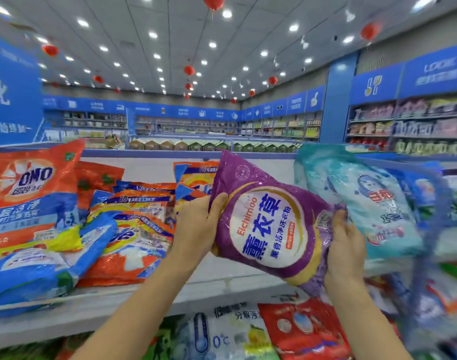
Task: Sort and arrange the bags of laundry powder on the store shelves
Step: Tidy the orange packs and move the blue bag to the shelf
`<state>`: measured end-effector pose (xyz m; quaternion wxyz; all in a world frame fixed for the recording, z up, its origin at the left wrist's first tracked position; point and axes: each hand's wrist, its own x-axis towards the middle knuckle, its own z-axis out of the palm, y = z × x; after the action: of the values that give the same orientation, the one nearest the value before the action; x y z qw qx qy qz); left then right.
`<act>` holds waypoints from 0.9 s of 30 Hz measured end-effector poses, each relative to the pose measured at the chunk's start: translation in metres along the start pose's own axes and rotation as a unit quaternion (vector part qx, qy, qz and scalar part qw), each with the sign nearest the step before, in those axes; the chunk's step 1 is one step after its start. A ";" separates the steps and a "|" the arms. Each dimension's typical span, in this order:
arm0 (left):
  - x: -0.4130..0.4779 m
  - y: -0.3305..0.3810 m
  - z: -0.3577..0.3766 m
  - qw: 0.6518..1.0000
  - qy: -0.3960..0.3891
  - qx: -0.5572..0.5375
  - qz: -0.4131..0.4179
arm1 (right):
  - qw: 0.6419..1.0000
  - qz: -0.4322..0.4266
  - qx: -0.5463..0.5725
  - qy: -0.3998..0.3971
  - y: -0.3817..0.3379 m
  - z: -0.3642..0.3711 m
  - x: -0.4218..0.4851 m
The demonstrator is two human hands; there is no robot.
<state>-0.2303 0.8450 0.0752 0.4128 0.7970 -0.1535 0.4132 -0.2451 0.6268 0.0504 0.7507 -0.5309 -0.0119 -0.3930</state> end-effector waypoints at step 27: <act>0.011 0.347 0.435 0.903 -0.278 0.006 0.327 | 0.904 0.256 0.250 0.232 -0.009 -0.492 0.188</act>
<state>-0.1952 0.2919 0.1298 0.1898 0.7870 -0.5117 0.2876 -0.3171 0.1207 -0.0753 0.9151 -0.2042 0.2014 -0.2834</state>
